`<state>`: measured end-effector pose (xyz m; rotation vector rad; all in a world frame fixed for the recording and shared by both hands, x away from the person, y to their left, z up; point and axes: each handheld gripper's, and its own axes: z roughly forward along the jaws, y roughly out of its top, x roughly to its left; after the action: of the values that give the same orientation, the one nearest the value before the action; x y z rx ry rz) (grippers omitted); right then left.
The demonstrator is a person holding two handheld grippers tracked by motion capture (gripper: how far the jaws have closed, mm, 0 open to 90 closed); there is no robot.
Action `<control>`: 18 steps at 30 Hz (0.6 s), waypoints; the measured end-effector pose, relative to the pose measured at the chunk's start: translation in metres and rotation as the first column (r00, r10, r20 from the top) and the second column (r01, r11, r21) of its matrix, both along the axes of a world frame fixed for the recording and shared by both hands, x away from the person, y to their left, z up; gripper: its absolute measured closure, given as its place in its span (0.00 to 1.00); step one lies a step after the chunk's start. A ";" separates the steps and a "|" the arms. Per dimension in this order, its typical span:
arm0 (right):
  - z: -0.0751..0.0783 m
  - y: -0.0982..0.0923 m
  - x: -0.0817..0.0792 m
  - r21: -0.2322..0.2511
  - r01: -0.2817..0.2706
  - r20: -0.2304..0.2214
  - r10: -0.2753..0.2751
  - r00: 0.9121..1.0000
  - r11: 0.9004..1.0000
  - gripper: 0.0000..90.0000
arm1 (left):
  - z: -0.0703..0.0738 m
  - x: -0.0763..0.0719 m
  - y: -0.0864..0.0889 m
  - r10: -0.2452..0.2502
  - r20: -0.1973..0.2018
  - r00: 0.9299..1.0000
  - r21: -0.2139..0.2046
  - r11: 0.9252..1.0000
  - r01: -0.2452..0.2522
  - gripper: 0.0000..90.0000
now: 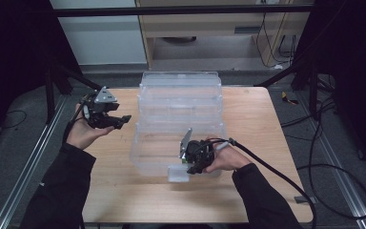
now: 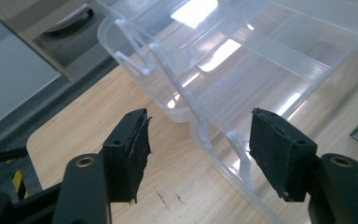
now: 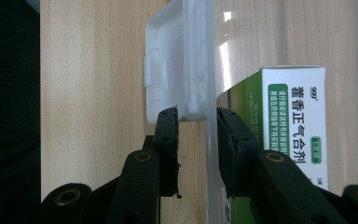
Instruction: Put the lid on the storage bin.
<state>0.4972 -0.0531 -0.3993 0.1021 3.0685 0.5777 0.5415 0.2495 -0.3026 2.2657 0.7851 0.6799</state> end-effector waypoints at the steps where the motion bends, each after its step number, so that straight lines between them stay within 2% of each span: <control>1: 0.000 0.000 0.000 0.002 0.000 0.002 0.000 1.000 1.000 0.79 | 0.002 0.001 -0.002 -0.020 0.001 1.000 0.016 1.000 0.020 0.41; 3: 0.000 0.000 -0.001 0.001 0.001 0.008 -0.001 1.000 1.000 0.79 | 0.003 0.002 -0.006 -0.044 -0.002 0.999 0.011 0.999 0.044 0.42; 8: 0.000 0.000 -0.001 -0.003 0.000 0.009 0.000 1.000 1.000 0.79 | 0.007 0.011 -0.015 -0.089 -0.006 0.996 0.056 0.994 0.089 0.42; 18: 0.000 0.000 -0.002 0.002 0.001 0.011 -0.001 1.000 1.000 0.79 | 0.012 0.028 -0.031 -0.152 -0.012 0.988 0.110 0.982 0.153 0.44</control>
<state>0.4954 -0.0530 -0.3994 0.1006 3.0571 0.5785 0.5691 0.2185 -0.2906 2.3989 0.5805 0.6619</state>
